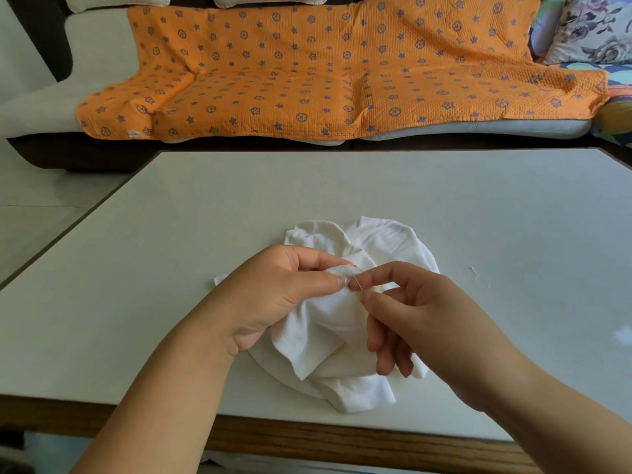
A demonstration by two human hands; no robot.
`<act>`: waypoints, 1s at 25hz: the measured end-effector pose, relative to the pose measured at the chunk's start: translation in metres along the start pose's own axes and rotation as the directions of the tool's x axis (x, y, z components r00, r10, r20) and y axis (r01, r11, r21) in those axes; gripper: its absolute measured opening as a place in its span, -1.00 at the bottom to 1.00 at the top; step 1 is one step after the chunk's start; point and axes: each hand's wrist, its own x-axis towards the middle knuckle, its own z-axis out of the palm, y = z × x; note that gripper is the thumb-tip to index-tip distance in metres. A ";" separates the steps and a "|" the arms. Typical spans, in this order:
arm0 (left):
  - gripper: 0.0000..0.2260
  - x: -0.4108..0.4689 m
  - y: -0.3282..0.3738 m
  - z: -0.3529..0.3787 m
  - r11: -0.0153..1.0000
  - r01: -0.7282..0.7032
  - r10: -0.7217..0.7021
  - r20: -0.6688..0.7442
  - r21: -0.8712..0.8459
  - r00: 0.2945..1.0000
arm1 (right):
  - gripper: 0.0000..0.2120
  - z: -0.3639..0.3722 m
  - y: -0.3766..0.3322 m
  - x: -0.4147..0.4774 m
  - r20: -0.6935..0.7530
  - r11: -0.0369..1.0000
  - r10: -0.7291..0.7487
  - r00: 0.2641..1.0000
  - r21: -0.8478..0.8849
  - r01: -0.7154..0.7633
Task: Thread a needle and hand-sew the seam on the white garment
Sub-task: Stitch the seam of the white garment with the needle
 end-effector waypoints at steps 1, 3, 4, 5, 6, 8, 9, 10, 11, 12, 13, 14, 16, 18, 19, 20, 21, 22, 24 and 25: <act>-0.87 0.000 -0.001 0.000 1.000 -0.005 0.005 -0.011 0.003 1.000 | -0.84 0.000 0.000 0.000 -0.003 1.000 0.000 1.000 -0.006 0.000; -0.88 0.001 -0.001 0.000 1.000 -0.021 0.021 -0.037 0.010 0.999 | -0.84 -0.001 0.000 0.001 -0.005 1.000 -0.001 1.000 -0.011 0.000; -0.89 0.002 -0.002 0.000 1.000 -0.027 0.027 -0.045 0.011 0.999 | -0.84 -0.001 0.000 0.001 -0.006 1.000 0.000 1.000 -0.009 0.000; -0.89 0.002 -0.002 0.000 0.999 -0.032 0.032 -0.049 0.010 0.998 | -0.84 -0.001 0.000 0.000 -0.006 1.000 0.001 1.000 -0.008 -0.001; -0.89 0.002 -0.002 0.001 0.999 -0.037 0.038 -0.052 0.012 0.998 | -0.84 -0.001 0.000 0.000 -0.006 1.000 0.002 1.000 -0.006 -0.002; -0.87 0.002 -0.002 0.001 0.999 -0.048 0.049 -0.059 0.018 0.997 | -0.84 -0.001 0.000 0.000 -0.005 1.000 0.004 1.000 -0.003 -0.004; -0.88 0.002 -0.002 0.001 0.998 -0.052 0.053 -0.063 0.017 0.997 | -0.84 -0.001 0.000 0.000 -0.004 1.000 0.004 1.000 -0.003 -0.004; -0.89 0.002 -0.002 0.002 0.998 -0.056 0.057 -0.065 0.014 0.996 | -0.84 -0.001 0.000 0.000 -0.003 1.000 0.004 1.000 -0.003 -0.004; -0.90 0.002 -0.002 0.002 0.998 -0.060 0.060 -0.066 0.010 0.996 | -0.83 -0.001 0.000 0.000 -0.002 1.000 0.004 1.000 -0.005 -0.004; -0.91 0.002 -0.002 0.002 0.998 -0.062 0.063 -0.066 0.009 0.996 | -0.83 -0.001 0.000 0.000 0.000 1.000 0.004 1.000 -0.006 -0.004; -0.91 0.002 -0.002 0.002 0.998 -0.065 0.066 -0.065 0.008 0.996 | -0.84 -0.001 0.000 0.000 0.002 1.000 0.004 1.000 -0.005 -0.004; -0.91 0.002 -0.002 0.002 0.998 -0.069 0.069 -0.063 0.007 0.996 | -0.84 -0.001 0.000 0.001 0.004 1.000 0.005 1.000 -0.004 -0.005; -0.92 0.001 -0.002 0.003 0.997 -0.076 0.077 -0.060 0.008 0.995 | -0.84 -0.001 0.001 0.001 0.003 1.000 0.009 1.000 -0.005 -0.009; -0.93 0.001 -0.001 0.003 0.996 -0.083 0.084 -0.059 0.020 0.995 | -0.84 0.000 0.001 0.002 0.003 1.000 0.015 1.000 -0.003 -0.015; -0.93 0.001 -0.001 0.003 0.996 -0.087 0.089 -0.057 0.028 0.994 | -0.84 0.000 0.001 0.002 0.002 1.000 0.018 1.000 -0.002 -0.018; -0.94 0.001 -0.001 0.003 0.995 -0.093 0.095 -0.056 0.037 0.994 | -0.85 0.001 0.001 0.002 -0.001 1.000 0.020 1.000 -0.004 -0.020; -0.94 0.001 -0.001 0.004 0.994 -0.098 0.101 -0.053 0.048 0.993 | -0.87 0.001 0.002 0.002 -0.006 1.000 0.021 1.000 -0.006 -0.021; -0.94 0.001 -0.001 0.005 0.993 -0.103 0.106 -0.047 0.064 0.993 | -0.89 0.002 0.002 0.003 -0.012 1.000 0.023 1.000 -0.005 -0.023; -0.95 0.000 0.000 0.007 0.987 -0.110 0.113 -0.020 0.119 0.993 | -0.94 0.004 0.003 0.004 -0.035 1.000 0.027 0.999 -0.005 -0.027; -0.95 -0.001 0.000 0.009 0.983 -0.111 0.114 -0.009 0.146 0.993 | -0.94 0.004 0.004 0.004 -0.049 1.000 0.028 0.998 -0.004 -0.028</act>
